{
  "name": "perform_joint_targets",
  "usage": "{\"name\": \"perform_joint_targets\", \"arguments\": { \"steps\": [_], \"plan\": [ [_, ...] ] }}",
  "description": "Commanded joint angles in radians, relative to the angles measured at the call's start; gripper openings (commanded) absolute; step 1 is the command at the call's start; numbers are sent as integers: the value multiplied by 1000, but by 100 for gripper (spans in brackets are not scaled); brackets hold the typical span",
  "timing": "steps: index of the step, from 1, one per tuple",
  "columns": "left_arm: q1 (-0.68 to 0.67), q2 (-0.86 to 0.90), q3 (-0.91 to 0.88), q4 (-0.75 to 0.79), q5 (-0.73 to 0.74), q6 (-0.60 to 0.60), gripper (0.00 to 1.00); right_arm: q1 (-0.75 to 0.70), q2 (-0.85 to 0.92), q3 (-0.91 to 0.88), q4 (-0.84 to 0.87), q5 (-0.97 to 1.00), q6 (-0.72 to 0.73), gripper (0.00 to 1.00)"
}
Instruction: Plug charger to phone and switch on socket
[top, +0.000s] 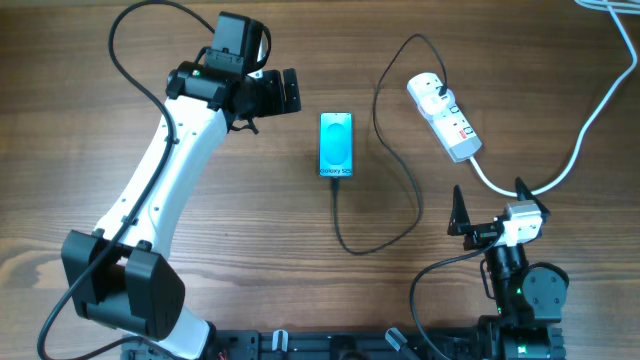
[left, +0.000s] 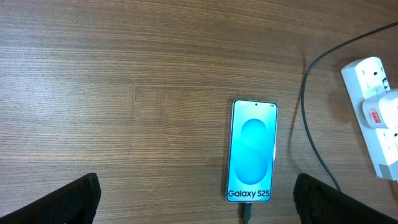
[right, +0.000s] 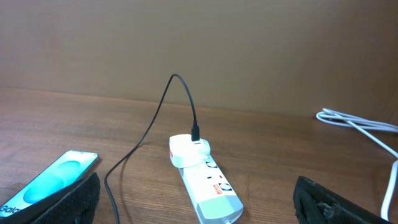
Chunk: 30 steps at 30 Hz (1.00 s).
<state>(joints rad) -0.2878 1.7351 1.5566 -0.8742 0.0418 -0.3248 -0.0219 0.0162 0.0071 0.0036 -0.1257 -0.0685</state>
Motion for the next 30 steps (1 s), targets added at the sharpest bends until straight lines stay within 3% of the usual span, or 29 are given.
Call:
{"name": "perform_joint_targets", "arguments": {
  "steps": [1,23,26,30],
  "plan": [
    [3,6,-1,2,-13,-8,100,6,-13,-2,2,19,18,100],
    [6,6,-1,2,-14,-8,100,6,-13,-2,2,19,18,100],
    [13,6,-1,-2,-145,110,100,6,-13,-2,2,19,18,100],
    [15,6,-1,-28,-181,109,100,6,-13,-2,2,19,18,100]
  ]
}}
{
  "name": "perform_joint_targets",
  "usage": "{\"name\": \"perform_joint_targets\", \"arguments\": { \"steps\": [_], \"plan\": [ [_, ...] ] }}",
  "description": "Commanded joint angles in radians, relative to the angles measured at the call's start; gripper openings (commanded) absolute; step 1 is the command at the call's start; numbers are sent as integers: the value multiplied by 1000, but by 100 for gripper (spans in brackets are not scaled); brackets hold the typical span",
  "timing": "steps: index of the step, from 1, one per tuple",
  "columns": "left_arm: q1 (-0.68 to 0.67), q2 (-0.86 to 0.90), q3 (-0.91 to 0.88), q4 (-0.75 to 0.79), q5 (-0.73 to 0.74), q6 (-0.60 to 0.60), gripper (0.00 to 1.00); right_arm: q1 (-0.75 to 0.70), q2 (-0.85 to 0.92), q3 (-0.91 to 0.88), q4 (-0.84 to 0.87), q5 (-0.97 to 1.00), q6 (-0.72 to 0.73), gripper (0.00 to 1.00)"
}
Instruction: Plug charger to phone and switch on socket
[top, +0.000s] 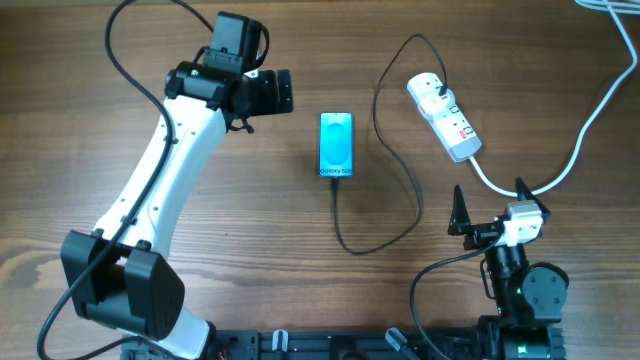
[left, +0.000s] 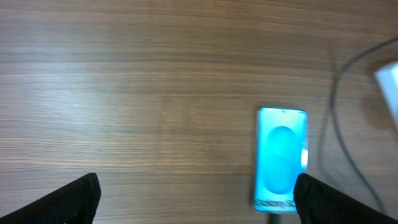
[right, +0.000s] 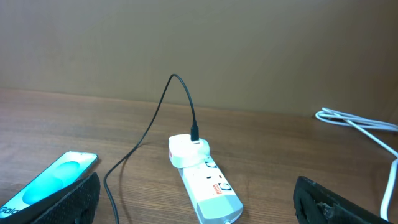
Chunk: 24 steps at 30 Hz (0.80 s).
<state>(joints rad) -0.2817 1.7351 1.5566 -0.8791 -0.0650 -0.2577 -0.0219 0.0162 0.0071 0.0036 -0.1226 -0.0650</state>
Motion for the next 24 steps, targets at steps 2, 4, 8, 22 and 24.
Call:
{"name": "perform_joint_targets", "arguments": {
  "steps": [2,4,8,22,24],
  "plan": [
    [10,9,-1,-68,-80,42,100,6,-13,-2,2,16,14,100],
    [11,3,-1,-139,-102,42,100,6,-13,-2,2,16,14,100],
    [2,-40,-18,-196,-97,42,100,6,-13,-2,2,16,14,100],
    [23,-463,-525,143,-97,45,100,6,-13,-2,2,16,14,100],
    [23,-526,-576,150,-97,45,100,6,-13,-2,2,16,14,100]
  ]
}}
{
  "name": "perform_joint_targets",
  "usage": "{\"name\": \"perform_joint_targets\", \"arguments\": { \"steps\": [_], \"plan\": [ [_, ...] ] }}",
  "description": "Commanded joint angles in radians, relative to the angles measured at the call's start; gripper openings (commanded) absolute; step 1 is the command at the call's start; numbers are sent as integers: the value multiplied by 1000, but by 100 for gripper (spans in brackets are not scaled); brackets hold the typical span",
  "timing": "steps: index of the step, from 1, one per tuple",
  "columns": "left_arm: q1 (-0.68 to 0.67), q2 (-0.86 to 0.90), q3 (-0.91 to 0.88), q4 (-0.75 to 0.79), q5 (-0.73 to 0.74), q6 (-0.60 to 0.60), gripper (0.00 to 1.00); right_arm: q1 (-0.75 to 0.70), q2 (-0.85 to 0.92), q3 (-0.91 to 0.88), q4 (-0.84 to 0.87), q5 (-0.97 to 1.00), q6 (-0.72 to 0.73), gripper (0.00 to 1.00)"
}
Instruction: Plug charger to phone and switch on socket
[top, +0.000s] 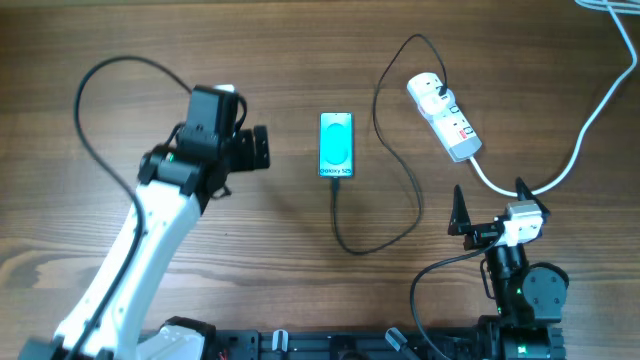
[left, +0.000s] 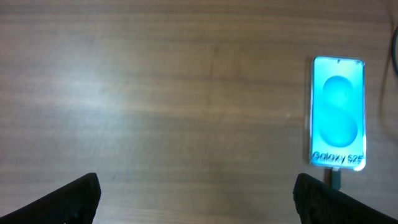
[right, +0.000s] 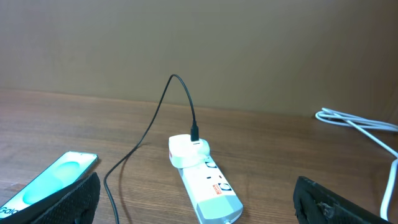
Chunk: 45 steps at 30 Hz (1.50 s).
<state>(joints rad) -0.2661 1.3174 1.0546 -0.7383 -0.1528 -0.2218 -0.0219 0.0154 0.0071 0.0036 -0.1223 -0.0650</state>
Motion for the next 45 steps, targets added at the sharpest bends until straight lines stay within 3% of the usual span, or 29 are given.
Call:
{"name": "perform_joint_targets", "arguments": {
  "steps": [1,4,11,26,33,40,45],
  "plan": [
    [8,-148,-105,21,-8,10,100,6,-12,-2,2,16,14,100],
    [8,-245,-188,72,34,15,100,6,-12,-2,2,16,14,100],
    [33,-481,-375,151,196,163,100,6,-12,-2,2,16,14,100],
    [101,-859,-672,206,235,163,100,6,-12,-2,2,16,14,100],
    [101,-1066,-821,339,235,163,100,6,-12,-2,2,16,14,100],
    [101,-1159,-965,586,235,163,100,6,-12,-2,2,16,14,100],
    [101,-1223,-1013,620,227,163,100,6,-12,-2,2,16,14,100]
  ]
}}
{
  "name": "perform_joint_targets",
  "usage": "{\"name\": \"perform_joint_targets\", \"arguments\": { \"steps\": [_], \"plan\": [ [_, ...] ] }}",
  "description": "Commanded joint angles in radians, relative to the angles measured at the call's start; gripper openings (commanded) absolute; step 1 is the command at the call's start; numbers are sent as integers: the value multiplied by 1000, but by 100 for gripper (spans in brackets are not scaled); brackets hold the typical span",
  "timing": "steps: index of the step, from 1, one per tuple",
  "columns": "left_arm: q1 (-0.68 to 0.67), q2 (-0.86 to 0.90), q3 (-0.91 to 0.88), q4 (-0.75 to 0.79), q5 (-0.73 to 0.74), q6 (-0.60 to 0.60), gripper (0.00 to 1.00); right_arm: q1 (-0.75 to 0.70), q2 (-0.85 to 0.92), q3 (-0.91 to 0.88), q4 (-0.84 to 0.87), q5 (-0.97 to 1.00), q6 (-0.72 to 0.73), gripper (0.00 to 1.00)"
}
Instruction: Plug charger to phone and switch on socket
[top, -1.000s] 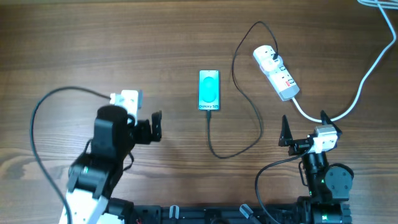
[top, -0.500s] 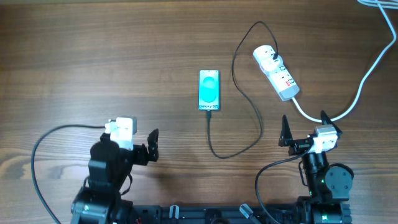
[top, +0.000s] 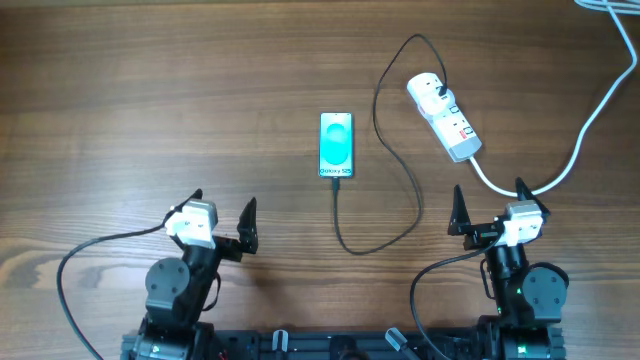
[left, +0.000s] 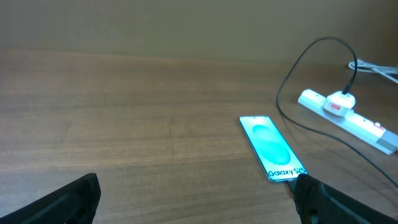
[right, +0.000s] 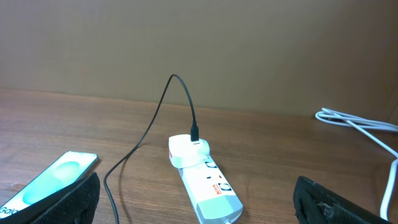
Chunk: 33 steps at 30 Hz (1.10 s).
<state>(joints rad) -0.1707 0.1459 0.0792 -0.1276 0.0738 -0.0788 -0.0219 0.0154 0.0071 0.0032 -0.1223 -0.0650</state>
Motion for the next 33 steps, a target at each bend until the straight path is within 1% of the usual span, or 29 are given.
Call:
{"name": "perform_joint_targets", "arguments": {
  "steps": [1,6,13,19,27,33],
  "plan": [
    [10,-71,-48,10,-3,19,100,6,-12,-2,2,16,14,100],
    [70,-144,-63,37,-3,19,100,6,-12,-2,2,16,14,100],
    [169,-143,-63,37,19,16,100,6,-12,-2,2,16,14,100],
    [171,-143,-63,35,10,101,100,6,-12,-2,2,16,14,100],
    [177,-143,-63,29,-35,103,100,6,-12,-2,2,16,14,99],
    [177,-143,-63,28,-41,102,100,6,-12,-2,2,16,14,100]
  ]
}}
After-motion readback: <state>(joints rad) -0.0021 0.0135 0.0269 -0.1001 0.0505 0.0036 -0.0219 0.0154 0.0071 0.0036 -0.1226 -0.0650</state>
